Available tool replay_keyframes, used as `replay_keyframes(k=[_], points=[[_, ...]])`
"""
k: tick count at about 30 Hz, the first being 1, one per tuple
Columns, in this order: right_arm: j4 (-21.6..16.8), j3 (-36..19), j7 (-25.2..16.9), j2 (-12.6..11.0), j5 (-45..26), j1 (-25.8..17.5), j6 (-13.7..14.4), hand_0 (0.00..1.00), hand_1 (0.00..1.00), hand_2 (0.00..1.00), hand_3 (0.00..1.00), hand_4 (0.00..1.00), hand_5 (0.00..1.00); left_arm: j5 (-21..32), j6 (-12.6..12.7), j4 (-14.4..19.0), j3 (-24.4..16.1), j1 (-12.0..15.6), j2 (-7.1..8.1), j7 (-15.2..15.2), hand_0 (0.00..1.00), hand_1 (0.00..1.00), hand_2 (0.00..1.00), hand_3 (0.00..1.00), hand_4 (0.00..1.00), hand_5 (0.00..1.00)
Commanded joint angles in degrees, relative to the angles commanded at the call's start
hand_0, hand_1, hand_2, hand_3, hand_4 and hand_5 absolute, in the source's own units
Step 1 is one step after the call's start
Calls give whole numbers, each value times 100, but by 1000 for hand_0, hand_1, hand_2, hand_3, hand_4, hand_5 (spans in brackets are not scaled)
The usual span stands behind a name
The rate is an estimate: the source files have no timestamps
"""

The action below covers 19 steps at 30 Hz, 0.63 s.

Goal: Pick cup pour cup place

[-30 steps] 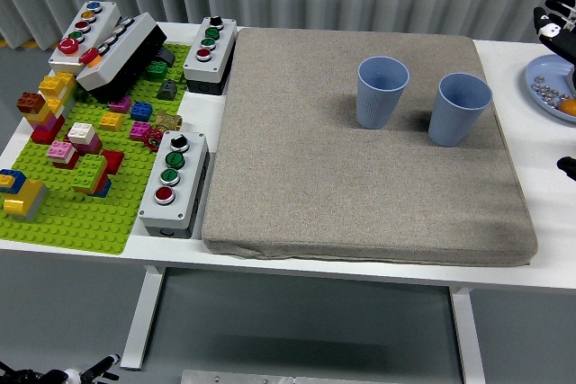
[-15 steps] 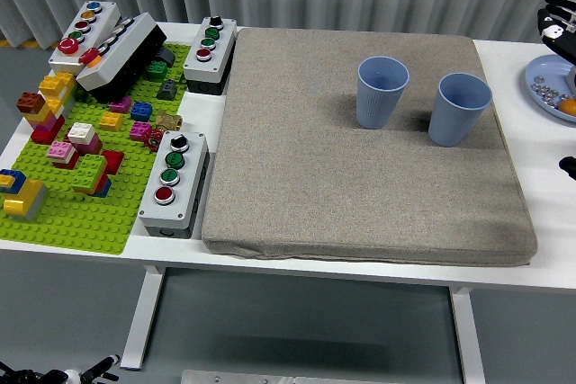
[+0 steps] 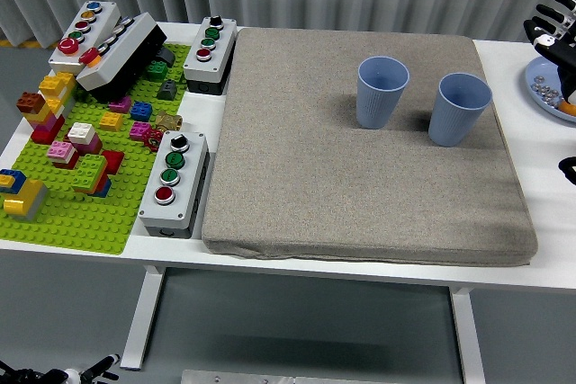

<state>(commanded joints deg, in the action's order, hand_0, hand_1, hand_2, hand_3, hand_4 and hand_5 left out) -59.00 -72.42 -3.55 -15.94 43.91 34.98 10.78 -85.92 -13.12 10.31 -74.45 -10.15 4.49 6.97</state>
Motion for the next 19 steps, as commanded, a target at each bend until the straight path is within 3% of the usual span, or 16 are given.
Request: replay_keyframes(k=[19], points=[[28, 1, 15, 15, 87, -65, 18, 944, 850, 871, 863, 765, 998, 23, 8, 0, 36, 31, 1, 1, 849, 858, 879, 778, 593, 998]])
